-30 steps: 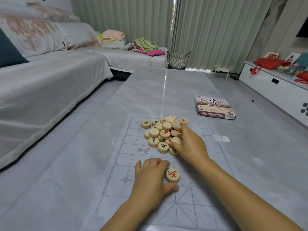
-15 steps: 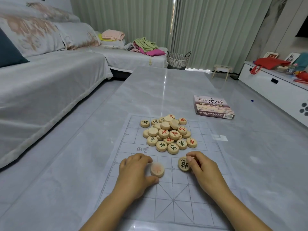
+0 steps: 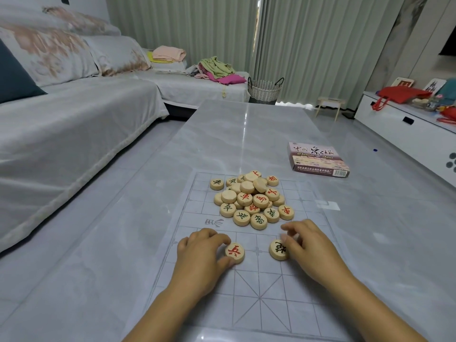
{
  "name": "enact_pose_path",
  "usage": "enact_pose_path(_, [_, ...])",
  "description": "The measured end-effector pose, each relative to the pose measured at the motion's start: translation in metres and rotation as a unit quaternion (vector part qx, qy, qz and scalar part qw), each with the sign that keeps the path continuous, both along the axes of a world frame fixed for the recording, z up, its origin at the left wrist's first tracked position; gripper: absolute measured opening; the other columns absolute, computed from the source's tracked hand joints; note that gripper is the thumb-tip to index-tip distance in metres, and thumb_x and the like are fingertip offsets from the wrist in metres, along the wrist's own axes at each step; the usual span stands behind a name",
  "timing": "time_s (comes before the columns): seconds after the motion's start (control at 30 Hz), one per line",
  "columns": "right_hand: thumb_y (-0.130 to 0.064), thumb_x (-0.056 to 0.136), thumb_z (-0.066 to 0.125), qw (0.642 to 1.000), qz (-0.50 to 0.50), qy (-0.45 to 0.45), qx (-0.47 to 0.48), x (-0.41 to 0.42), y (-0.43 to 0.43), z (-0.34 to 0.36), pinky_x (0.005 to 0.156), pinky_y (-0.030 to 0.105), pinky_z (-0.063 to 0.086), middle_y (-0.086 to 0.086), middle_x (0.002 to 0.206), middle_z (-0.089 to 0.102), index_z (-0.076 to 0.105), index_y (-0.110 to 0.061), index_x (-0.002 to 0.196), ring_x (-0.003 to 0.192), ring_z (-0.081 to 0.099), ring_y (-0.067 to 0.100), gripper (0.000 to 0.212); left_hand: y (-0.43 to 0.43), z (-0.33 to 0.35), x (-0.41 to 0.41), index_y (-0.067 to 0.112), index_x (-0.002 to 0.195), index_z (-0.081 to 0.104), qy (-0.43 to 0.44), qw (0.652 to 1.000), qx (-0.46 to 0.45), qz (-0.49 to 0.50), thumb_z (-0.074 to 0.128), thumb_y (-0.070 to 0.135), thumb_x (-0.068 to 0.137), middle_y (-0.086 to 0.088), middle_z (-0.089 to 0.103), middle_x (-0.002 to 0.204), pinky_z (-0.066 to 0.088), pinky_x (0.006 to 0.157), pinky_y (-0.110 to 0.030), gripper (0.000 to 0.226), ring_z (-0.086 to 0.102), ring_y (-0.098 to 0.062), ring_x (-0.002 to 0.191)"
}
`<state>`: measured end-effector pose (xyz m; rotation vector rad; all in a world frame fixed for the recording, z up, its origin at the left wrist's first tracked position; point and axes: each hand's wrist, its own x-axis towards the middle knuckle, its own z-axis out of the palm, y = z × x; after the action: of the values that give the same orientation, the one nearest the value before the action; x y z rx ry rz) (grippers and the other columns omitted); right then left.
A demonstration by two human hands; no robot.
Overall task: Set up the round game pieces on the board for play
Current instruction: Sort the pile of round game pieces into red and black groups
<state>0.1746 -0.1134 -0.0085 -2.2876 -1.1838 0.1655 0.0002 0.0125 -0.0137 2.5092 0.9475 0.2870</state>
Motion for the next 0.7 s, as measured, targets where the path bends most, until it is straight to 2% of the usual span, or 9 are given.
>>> enact_pose_path(0.17, [-0.029,0.092,0.051,0.999,0.009,-0.035,0.028,0.024,0.056,0.016,0.088,0.036,0.046,0.001,0.126,0.045,0.049,-0.019,0.126,0.105,0.053,0.019,0.036,0.002,0.002,0.003,0.033,0.124,0.05,0.008,1.0,0.02,0.011,0.052,0.046,0.088,0.01,0.044,0.135,0.022,0.109,-0.032,0.038,0.036,-0.011,0.127])
enact_pose_path(0.27, [-0.027,0.094,0.047,0.997,0.017,-0.065,0.034,0.041,0.093,0.017,0.097,0.035,0.038,0.004,0.137,0.042,0.043,-0.017,0.133,0.124,0.041,0.024,0.041,0.004,0.003,0.002,0.033,0.127,0.047,0.024,0.999,0.032,0.017,0.051,0.045,0.089,0.009,0.042,0.138,0.02,0.111,-0.033,0.04,0.035,-0.012,0.129])
enact_pose_path(0.33, [-0.025,0.095,0.045,0.996,0.023,-0.082,0.0,0.048,0.111,0.015,0.101,0.037,0.032,0.004,0.141,0.042,0.04,-0.018,0.136,0.128,0.035,0.027,0.042,0.003,0.003,0.001,0.035,0.131,0.042,0.031,0.999,0.027,0.015,0.051,0.047,0.088,0.01,0.039,0.14,0.018,0.113,-0.035,0.046,0.032,-0.012,0.131])
enact_pose_path(0.43, [-0.023,0.093,0.047,0.994,0.006,-0.092,-0.053,0.05,0.121,0.013,0.098,0.04,0.032,0.006,0.133,0.052,0.045,-0.022,0.132,0.123,0.043,0.029,0.04,0.002,0.004,0.003,0.037,0.137,0.035,0.053,0.998,0.018,0.0,0.051,0.051,0.086,0.008,0.032,0.147,0.011,0.117,-0.042,0.055,0.023,-0.014,0.137])
enact_pose_path(0.53, [-0.021,0.087,0.056,0.997,-0.005,-0.071,0.017,0.049,0.114,0.015,0.093,0.037,0.036,0.006,0.121,0.057,0.052,-0.019,0.124,0.111,0.051,0.026,0.037,0.001,0.004,0.004,0.038,0.139,0.03,0.077,0.997,0.022,-0.012,0.049,0.05,0.087,0.005,0.025,0.151,0.006,0.117,-0.046,0.056,0.016,-0.015,0.141])
enact_pose_path(0.63, [-0.013,0.082,0.065,0.986,-0.023,0.091,0.135,0.043,0.086,0.023,0.072,0.027,0.048,0.001,0.098,0.06,0.054,-0.017,0.105,0.083,0.059,0.017,0.026,0.0,0.003,0.003,0.039,0.138,0.031,0.083,0.996,0.03,-0.018,0.045,0.046,0.091,0.004,0.025,0.15,0.006,0.117,-0.046,0.05,0.015,-0.016,0.141])
enact_pose_path(0.7, [-0.012,0.08,0.068,0.973,-0.026,0.157,0.165,0.037,0.059,0.024,0.066,0.023,0.048,-0.002,0.089,0.061,0.052,-0.021,0.092,0.077,0.06,0.012,0.022,0.0,0.003,0.003,0.038,0.137,0.033,0.076,0.996,0.03,-0.019,0.044,0.043,0.092,0.004,0.027,0.149,0.007,0.117,-0.045,0.046,0.017,-0.016,0.14])
